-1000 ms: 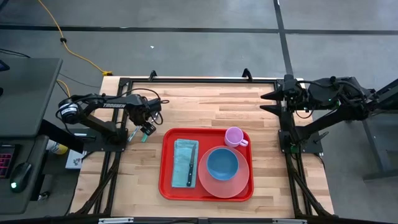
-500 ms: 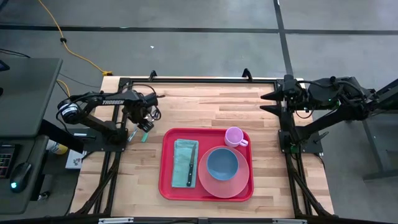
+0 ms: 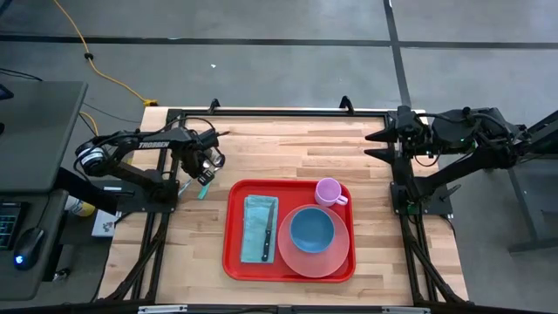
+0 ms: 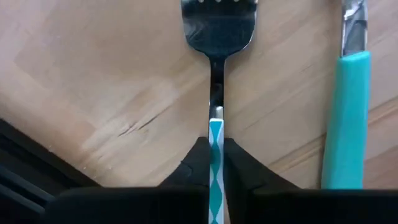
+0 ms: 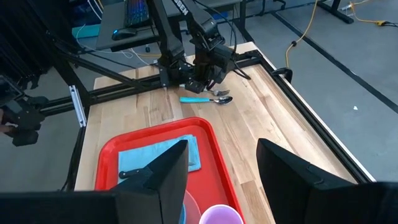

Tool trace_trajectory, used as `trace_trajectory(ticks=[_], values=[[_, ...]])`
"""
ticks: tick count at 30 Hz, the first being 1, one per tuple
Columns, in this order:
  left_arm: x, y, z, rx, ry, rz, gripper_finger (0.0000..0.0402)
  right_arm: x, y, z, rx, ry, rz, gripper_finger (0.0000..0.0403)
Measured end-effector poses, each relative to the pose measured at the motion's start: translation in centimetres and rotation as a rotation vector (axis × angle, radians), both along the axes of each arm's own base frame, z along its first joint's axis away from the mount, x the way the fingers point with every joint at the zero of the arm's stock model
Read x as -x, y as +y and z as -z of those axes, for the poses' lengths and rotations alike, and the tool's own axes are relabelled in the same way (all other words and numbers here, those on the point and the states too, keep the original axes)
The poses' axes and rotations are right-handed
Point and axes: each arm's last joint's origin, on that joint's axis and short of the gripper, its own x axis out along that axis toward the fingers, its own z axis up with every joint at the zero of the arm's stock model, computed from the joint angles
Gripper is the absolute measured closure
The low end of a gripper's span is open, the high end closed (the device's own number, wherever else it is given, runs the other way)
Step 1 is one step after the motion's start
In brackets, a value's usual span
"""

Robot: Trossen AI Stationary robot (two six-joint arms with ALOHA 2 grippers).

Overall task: Set up tray
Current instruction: Put the fork into the blue napkin

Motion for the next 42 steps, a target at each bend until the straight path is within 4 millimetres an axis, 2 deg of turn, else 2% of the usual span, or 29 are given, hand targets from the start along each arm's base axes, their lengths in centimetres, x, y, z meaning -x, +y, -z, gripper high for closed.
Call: trace_trajectory(ticks=[3, 8, 12, 17, 24, 31, 38, 42], values=[[0.1, -0.1, 0.1, 0.006, 0.002, -0.005, 0.0379, 0.0, 0.0, 0.0, 0.000, 0.001, 0.000, 0.0233], [0.0, -0.1, -0.3, 0.022, -0.029, 0.005, 0.0380, -0.1, 0.1, 0.0, 0.003, 0.003, -0.013, 0.0233], [-1.1, 0.4, -1.7, 0.051, -0.131, 0.003, 0.0388, -0.1, 0.1, -0.1, -0.005, -0.006, -0.019, 0.0233], [-3.0, 0.6, -4.6, 0.080, -0.310, 0.027, 0.0388, -0.1, 0.1, -0.1, -0.001, -0.004, -0.028, 0.0233], [-6.5, -0.3, -10.8, 0.078, -0.443, 0.057, 0.0388, -0.1, 0.1, -0.1, 0.037, 0.002, -0.048, 0.0233], [-8.6, -2.3, -19.6, 0.054, -0.562, 0.044, 0.0388, -0.1, 0.2, -0.1, 0.099, 0.013, -0.118, 0.0233], [-8.1, -4.9, -28.3, -0.106, -0.704, -0.038, 0.0388, -0.1, 0.4, -0.3, 0.168, -0.003, -0.219, 0.0233], [-7.3, -6.2, -31.1, -0.218, -0.744, -0.081, 0.0388, 0.1, 0.5, -0.3, 0.166, -0.011, -0.273, 0.0233]])
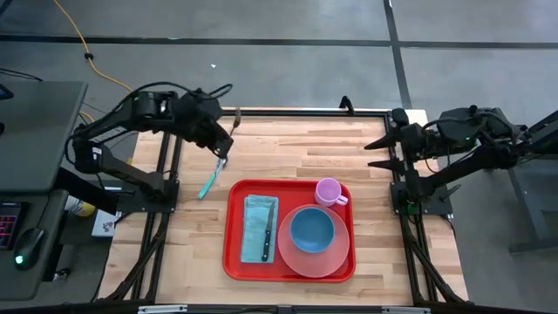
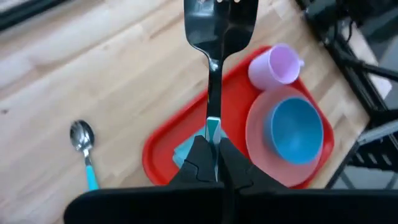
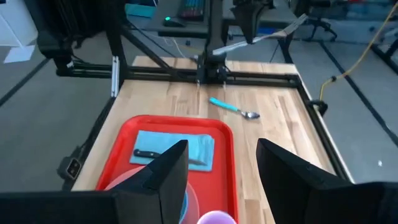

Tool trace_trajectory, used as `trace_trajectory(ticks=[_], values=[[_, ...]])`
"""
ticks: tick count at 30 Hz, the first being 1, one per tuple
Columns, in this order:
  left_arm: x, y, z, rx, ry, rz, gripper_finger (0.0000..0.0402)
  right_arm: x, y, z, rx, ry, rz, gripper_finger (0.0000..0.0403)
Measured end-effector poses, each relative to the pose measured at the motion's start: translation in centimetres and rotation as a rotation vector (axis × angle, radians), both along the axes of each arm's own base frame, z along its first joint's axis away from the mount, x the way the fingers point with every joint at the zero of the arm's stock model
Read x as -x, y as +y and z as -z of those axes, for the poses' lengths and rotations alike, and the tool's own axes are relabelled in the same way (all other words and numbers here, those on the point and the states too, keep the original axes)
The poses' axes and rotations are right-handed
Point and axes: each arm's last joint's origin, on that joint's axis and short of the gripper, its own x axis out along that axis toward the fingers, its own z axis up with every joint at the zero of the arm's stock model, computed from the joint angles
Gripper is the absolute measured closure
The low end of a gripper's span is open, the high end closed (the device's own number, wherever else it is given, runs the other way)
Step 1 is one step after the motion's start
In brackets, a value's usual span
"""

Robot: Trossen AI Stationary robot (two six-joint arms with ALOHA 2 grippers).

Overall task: Set up tray
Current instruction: Put the fork into the blue napkin

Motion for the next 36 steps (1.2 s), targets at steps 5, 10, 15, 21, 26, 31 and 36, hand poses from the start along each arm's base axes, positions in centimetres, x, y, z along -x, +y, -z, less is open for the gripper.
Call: trace_trajectory(ticks=[5, 10, 15, 21, 26, 31, 36], values=[[-0.2, -2.0, -0.2, -0.032, -0.003, 0.009, 0.0388, 0.1, 0.0, -0.6, -0.003, -0.066, -0.019, 0.0233], [-1.5, -3.0, 1.9, -0.023, 0.094, 0.045, 0.0388, 0.8, -0.1, -1.3, -0.011, -0.138, -0.023, 0.0233], [-3.6, -4.6, 5.5, 0.080, 0.243, 0.109, 0.0388, 1.6, -0.4, -1.7, -0.041, -0.178, 0.023, 0.0233], [-6.9, -7.6, 9.4, 0.167, 0.353, 0.102, 0.0388, 2.4, -0.6, -1.9, -0.070, -0.192, 0.030, 0.0233], [-9.2, -10.3, 11.8, 0.198, 0.379, 0.065, 0.0388, 2.7, -0.6, -1.8, -0.071, -0.184, 0.019, 0.0233], [-10.7, -13.0, 14.1, 0.228, 0.416, 0.020, 0.0388, 2.9, -0.5, -1.6, -0.066, -0.163, -0.035, 0.0233], [-11.6, -15.4, 16.0, 0.281, 0.440, -0.085, 0.0388, 3.3, -0.6, -1.6, -0.053, -0.162, -0.054, 0.0233]])
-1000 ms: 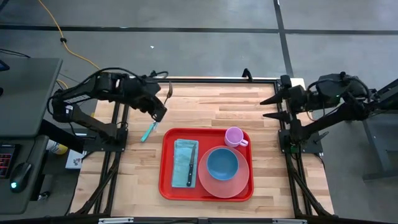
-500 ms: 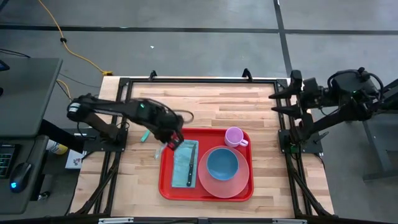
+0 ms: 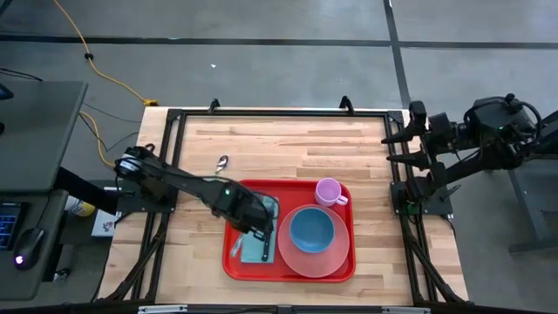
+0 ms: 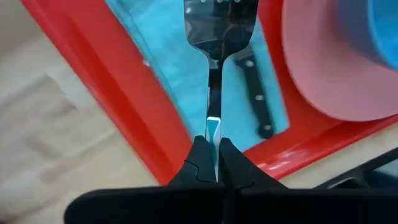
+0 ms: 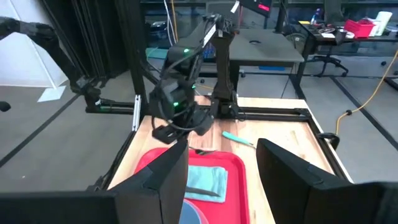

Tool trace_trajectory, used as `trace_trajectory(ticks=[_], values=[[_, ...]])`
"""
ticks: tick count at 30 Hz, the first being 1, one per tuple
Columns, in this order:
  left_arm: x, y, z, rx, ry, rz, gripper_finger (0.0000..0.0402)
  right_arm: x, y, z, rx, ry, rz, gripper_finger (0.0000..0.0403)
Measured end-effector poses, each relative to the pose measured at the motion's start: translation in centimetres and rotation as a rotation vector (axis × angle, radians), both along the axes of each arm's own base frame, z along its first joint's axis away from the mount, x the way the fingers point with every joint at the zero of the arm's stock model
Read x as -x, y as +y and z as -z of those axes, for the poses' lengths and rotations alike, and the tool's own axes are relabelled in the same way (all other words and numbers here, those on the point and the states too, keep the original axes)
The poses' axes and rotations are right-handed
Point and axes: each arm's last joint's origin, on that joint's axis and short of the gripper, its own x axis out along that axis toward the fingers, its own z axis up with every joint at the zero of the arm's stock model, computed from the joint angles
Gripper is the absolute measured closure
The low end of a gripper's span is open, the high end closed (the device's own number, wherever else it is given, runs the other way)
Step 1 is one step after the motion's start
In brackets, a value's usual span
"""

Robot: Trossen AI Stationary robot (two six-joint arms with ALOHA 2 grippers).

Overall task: Set up tray
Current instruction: Put the fork into the blue napkin

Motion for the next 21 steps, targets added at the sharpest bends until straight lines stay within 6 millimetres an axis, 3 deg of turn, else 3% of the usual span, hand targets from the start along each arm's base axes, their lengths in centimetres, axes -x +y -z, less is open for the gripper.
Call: trace_trajectory(ticks=[10, 21], values=[[-1.8, -2.2, 4.2, 0.011, 0.092, -0.196, 0.0388, 1.2, -0.2, -0.1, -0.002, -0.014, -0.030, 0.0233], [-3.8, -1.2, 8.5, -0.058, 0.172, -0.239, 0.0388, 2.3, -0.4, -0.2, -0.002, -0.039, -0.057, 0.0233]])
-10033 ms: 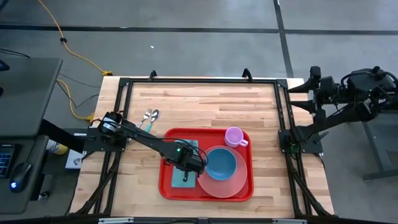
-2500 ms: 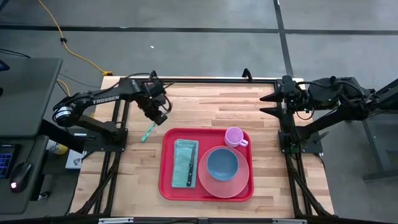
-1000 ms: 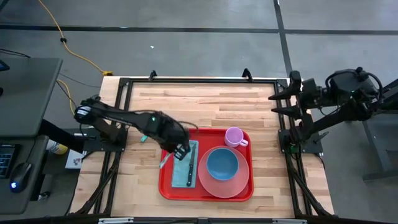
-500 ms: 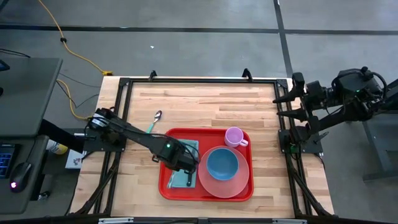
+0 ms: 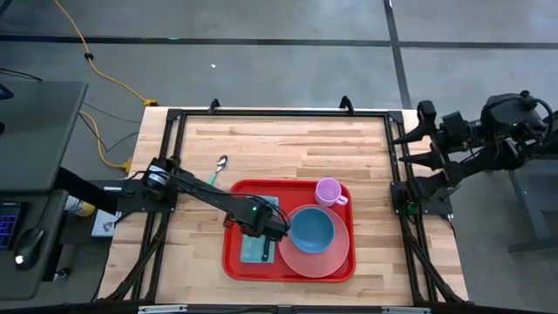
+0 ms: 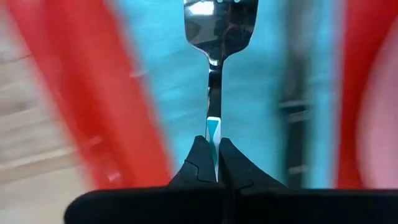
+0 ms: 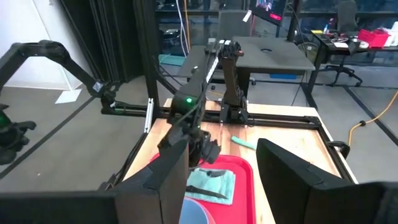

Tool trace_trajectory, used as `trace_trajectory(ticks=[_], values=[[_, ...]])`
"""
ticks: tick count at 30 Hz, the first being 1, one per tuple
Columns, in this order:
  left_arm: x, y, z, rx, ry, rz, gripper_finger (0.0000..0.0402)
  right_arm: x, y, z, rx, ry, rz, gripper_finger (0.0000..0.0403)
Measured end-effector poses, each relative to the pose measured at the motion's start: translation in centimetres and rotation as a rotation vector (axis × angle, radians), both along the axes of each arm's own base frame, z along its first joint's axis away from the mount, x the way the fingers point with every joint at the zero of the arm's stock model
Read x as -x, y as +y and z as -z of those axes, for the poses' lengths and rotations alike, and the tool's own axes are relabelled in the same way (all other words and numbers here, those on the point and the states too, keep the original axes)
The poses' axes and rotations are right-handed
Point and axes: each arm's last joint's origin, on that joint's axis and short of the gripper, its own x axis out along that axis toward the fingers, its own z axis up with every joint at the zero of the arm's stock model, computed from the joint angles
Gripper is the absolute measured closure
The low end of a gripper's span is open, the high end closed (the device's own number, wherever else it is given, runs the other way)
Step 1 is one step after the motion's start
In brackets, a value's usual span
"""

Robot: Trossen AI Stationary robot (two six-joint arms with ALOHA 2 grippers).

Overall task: Set up tray
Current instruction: Put the fork into the blue napkin

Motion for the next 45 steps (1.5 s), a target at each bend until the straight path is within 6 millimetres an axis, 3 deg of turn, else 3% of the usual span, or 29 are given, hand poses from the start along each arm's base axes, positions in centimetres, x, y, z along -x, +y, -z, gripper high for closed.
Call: trace_trajectory(ticks=[6, 13, 32, 40, 45], values=[[-1.2, 0.7, 0.9, 0.006, -0.040, 0.010, 0.0388, 0.5, -0.1, 0.0, -0.007, -0.006, -0.011, 0.0233], [-1.3, 1.4, 1.1, -0.008, -0.025, 0.000, 0.0388, 0.7, -0.1, 0.0, -0.008, -0.011, -0.012, 0.0233], [-1.7, 1.2, 1.1, 0.007, -0.073, -0.008, 0.0388, 0.8, -0.1, 0.2, 0.004, 0.008, -0.014, 0.0233], [-1.7, 1.2, 1.1, 0.015, -0.072, -0.008, 0.0315, 0.9, -0.1, 0.3, 0.007, 0.026, -0.019, 0.0233], [-1.7, 1.2, 1.1, 0.022, -0.067, -0.008, 0.0309, 0.9, -0.1, 0.4, 0.002, 0.030, -0.044, 0.0233]])
